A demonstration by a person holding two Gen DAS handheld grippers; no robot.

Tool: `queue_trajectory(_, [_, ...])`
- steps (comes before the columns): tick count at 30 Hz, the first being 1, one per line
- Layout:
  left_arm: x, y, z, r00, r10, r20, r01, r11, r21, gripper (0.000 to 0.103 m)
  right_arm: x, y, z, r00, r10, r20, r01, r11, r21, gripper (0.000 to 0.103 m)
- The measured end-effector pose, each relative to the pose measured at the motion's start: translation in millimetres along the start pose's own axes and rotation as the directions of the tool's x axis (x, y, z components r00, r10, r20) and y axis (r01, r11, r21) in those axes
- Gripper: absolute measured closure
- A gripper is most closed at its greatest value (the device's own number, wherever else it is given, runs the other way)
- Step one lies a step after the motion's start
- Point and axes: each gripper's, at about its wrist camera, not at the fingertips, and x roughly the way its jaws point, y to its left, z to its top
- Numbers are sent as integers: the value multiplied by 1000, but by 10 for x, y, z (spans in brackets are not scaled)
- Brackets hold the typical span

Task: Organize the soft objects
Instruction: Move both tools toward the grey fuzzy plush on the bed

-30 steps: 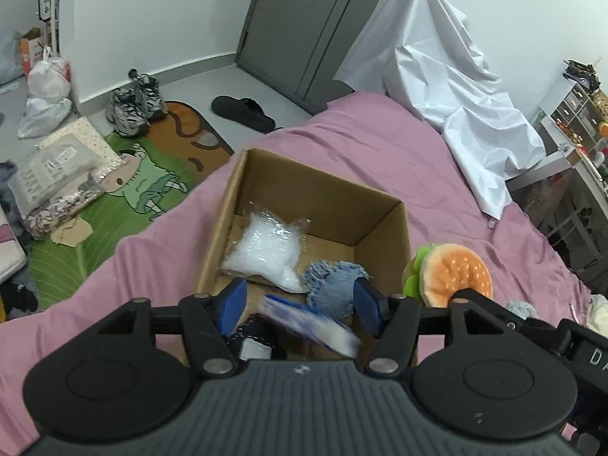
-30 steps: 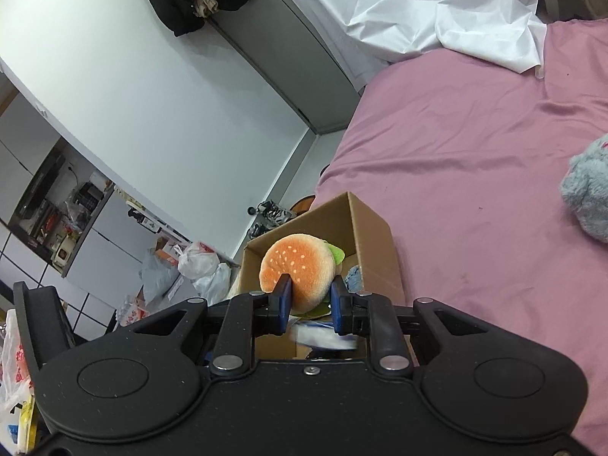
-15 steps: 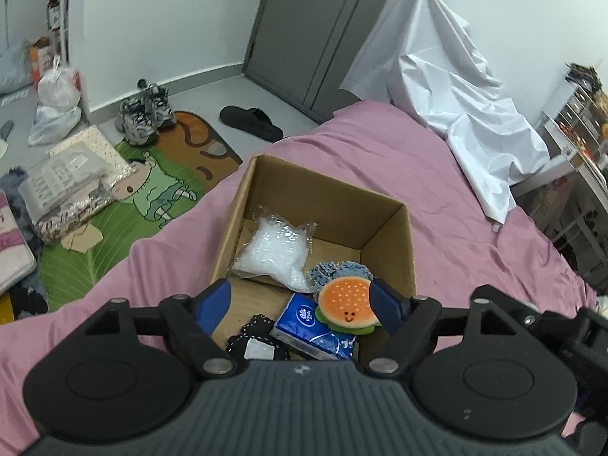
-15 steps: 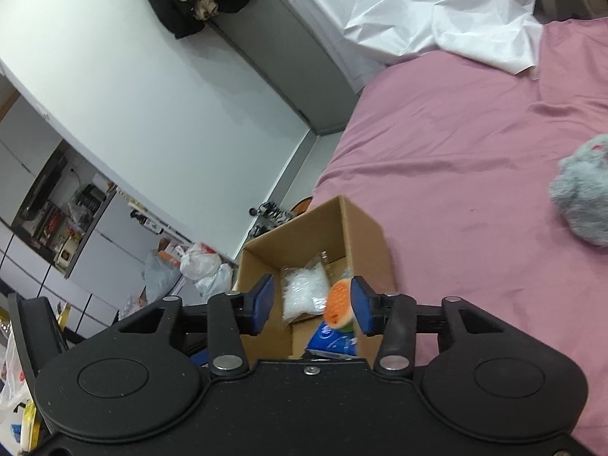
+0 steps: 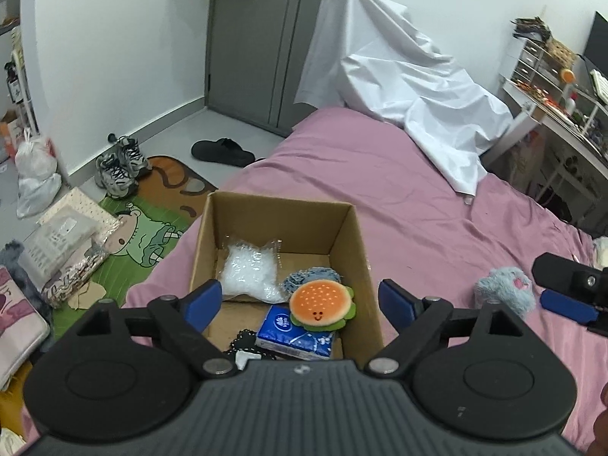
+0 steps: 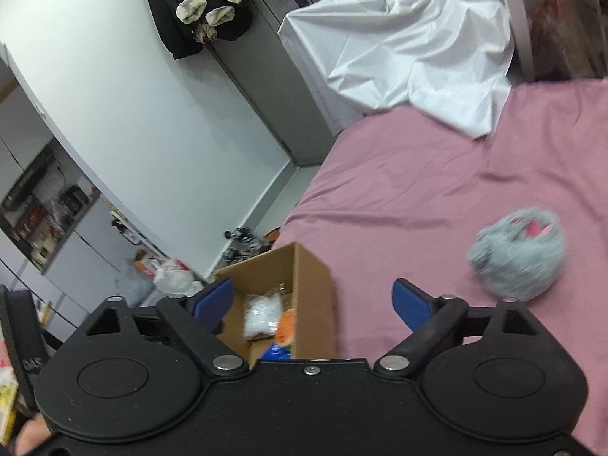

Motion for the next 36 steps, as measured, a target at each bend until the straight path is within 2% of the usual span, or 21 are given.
queue_trajectory(3, [-72,-38,21,1000,-27,-8,27,1000,6,15,-116,-67,37,1000,-7,8,7,1000,-5,9])
queue_trajectory(13, [-346,-196,-20,999,-33,-5,33,999,29,15,-518,-304,108,997,-45,65,46,999,-7,6])
queue_trajectory(17, [-465,-314,-31,1000,-19,12,18,998,62,15,-676,-388,120,994,-68,90,69,998,-12,2])
queue_trajectory(27, [-624,-521,-23,999,14,38,-17,996,84,15,-1017,-635,177,987,-114,118,114,993,3,2])
queue_trajectory(32, [-728,-596,-18,999,-6,43,2,996,93,15,-1164,-714,185,983,-127,130,128,992,-2,2])
queue_trajectory(36, [-780,-654,-6,999,7,39,-11,994,106,15,-1268,-783,191,982,-131,137,132,991,4,2])
